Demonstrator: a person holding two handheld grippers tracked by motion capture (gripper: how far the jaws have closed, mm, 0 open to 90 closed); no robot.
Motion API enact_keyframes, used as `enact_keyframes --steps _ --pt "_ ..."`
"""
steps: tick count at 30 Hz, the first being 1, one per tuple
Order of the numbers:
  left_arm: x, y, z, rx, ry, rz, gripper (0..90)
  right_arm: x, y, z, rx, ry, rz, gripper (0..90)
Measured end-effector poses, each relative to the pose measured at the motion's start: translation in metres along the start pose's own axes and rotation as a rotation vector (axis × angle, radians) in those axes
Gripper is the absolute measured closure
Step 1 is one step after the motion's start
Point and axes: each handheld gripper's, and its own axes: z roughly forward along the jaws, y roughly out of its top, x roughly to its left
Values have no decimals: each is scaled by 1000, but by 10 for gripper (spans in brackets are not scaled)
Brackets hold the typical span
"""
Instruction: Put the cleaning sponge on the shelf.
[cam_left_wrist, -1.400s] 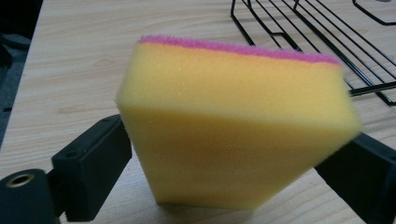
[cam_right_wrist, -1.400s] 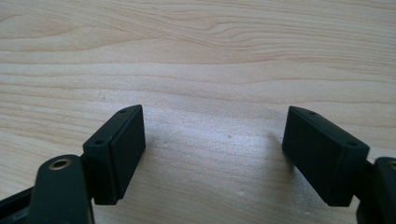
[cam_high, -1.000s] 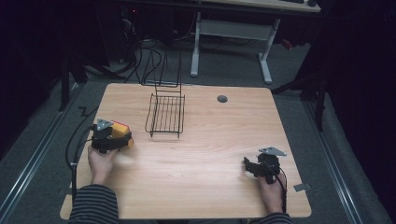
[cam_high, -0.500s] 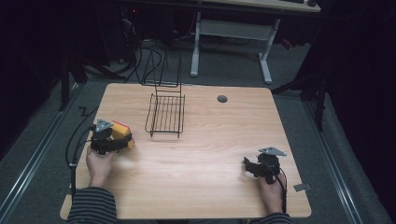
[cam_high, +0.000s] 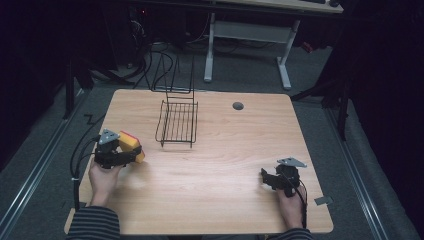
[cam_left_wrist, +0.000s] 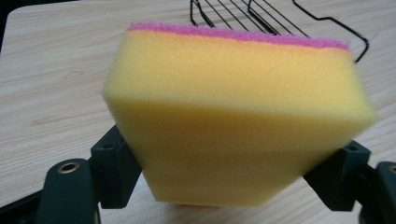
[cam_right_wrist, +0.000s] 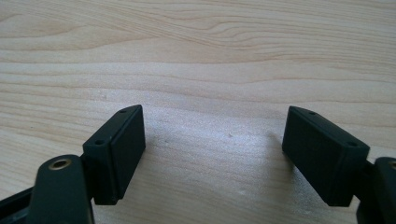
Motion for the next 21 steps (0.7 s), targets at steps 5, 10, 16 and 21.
enact_keyframes --steps 5,10,16,21 --pt "-3 1 -7 -7 -24 6 238 0 0 0 0 0 0 216" --pt "-5 2 -13 -5 -42 9 238 0 0 0 0 0 0 215" --pt "-9 5 -17 8 -54 32 238 0 0 0 0 0 0 215" --pt "-15 11 -21 2 -79 44 238 0 0 0 0 0 0 215"
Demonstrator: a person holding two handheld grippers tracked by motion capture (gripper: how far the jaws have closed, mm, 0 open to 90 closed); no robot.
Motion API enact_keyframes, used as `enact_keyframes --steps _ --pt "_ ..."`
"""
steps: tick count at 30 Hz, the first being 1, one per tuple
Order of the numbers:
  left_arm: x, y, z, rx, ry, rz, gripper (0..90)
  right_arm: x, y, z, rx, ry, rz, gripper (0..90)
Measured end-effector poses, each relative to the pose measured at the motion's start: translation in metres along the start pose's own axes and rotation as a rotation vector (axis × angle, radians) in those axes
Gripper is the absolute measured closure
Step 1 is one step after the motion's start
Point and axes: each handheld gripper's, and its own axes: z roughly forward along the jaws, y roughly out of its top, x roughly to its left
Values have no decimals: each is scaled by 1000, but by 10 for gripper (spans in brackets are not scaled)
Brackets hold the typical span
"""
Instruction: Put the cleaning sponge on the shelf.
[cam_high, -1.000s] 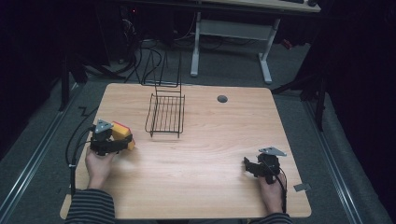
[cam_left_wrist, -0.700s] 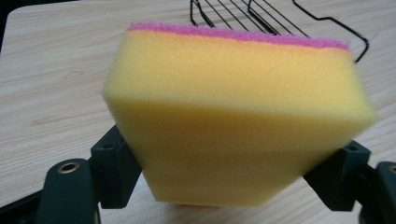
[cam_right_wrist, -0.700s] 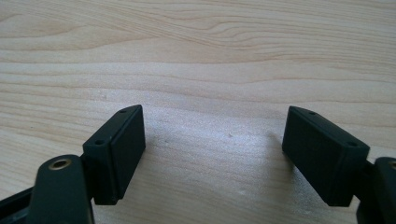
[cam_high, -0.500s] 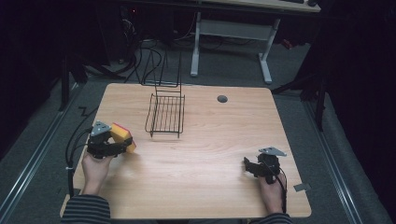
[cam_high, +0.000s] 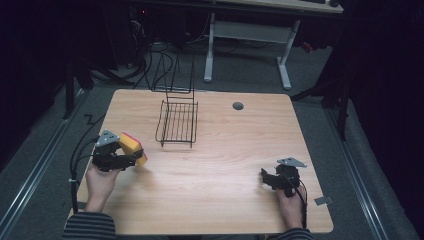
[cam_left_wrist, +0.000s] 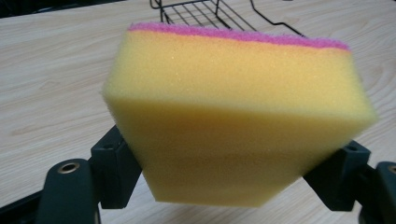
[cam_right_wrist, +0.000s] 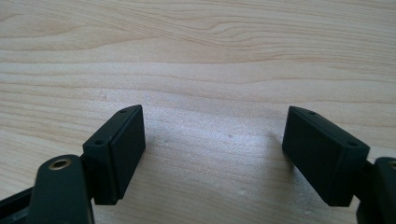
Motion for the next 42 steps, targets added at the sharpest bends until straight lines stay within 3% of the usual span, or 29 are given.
enact_keyframes --steps 24,31,42 --pt "-22 30 -1 -23 -79 39 239 0 0 0 0 0 0 216" --pt "-30 42 6 -23 -92 55 239 0 0 0 0 0 1 216" --pt "-39 61 23 5 -77 98 240 0 0 0 0 0 1 215"
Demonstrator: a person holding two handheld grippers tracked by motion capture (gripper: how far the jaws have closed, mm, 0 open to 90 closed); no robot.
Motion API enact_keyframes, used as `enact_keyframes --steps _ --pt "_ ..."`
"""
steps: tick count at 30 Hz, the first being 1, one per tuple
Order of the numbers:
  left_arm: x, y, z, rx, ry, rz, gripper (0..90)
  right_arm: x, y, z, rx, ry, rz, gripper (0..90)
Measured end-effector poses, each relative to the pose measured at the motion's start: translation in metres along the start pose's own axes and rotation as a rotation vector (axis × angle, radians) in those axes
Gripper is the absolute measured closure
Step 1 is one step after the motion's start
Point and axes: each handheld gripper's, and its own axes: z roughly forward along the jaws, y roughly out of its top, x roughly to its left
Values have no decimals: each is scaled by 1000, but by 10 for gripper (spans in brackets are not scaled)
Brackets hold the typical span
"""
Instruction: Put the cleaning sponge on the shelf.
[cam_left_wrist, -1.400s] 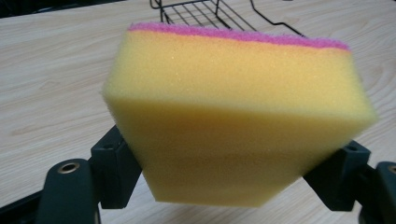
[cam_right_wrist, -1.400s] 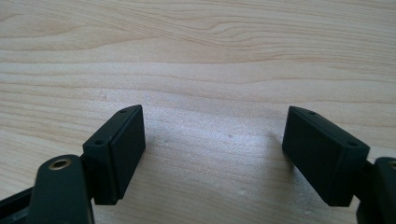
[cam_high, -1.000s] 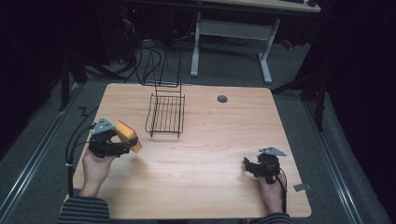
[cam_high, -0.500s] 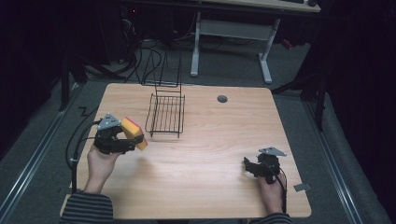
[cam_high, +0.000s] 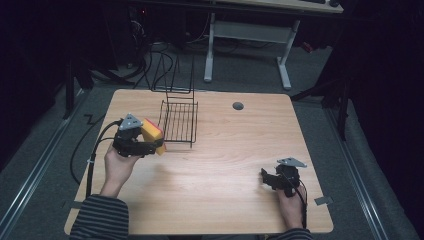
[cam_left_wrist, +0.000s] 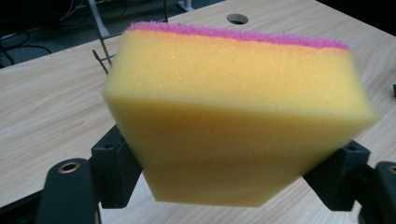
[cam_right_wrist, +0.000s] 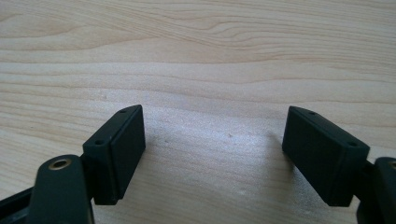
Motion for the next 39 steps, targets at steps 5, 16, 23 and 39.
enact_keyframes --steps 5,16,23,39 --pt "-1 6 9 -2 -6 0 239 0 0 0 0 0 0 215" --pt "1 17 22 -26 14 3 239 0 0 0 0 0 0 216" --pt "6 17 30 -13 40 -16 238 0 0 0 0 -1 0 216" --pt "7 29 68 -18 70 -30 237 0 0 0 -4 2 -6 215"
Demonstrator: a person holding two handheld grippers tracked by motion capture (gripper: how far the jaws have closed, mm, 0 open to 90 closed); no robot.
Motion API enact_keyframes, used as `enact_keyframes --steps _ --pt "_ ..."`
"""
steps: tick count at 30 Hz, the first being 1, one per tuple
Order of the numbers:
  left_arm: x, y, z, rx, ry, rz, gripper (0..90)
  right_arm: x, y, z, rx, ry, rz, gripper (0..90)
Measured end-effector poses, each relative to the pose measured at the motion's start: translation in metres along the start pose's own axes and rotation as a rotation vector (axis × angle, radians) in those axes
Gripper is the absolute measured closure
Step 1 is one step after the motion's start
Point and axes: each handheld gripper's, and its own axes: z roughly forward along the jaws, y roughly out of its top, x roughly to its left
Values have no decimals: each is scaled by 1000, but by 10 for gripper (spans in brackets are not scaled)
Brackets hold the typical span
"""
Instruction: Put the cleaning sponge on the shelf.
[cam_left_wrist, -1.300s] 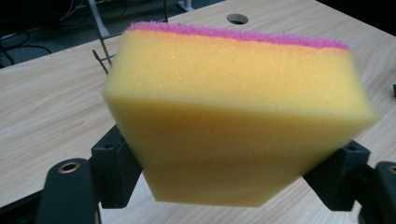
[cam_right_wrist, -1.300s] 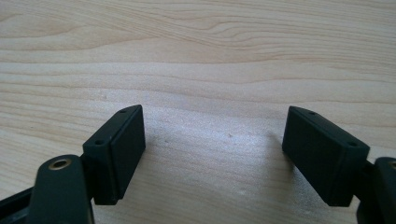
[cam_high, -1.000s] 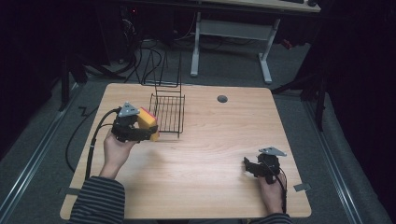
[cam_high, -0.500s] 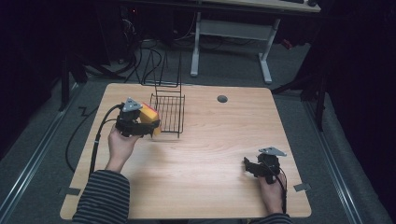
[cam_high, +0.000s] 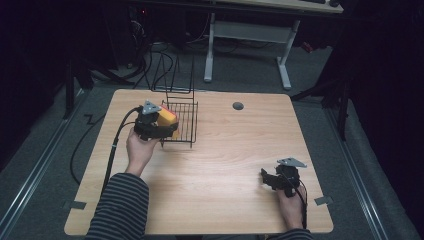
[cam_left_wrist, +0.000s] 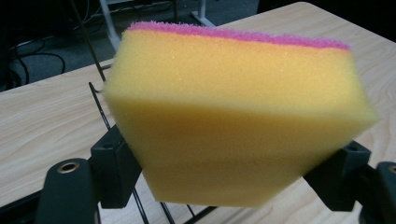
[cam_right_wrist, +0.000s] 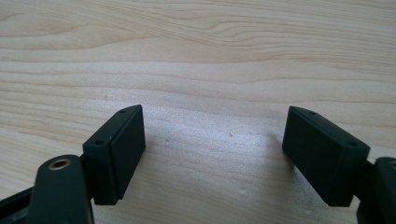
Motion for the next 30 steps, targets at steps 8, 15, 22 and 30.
enact_keyframes --steps 8,15,22,30 --pt "-4 1 21 7 2 6 236 0 0 0 0 1 0 215" --pt "-4 0 37 36 21 1 235 0 0 0 0 0 0 215" --pt "-5 -3 47 48 26 -21 233 0 0 0 0 1 -2 214" --pt "-7 -4 51 53 25 -28 230 0 0 0 1 2 0 215"
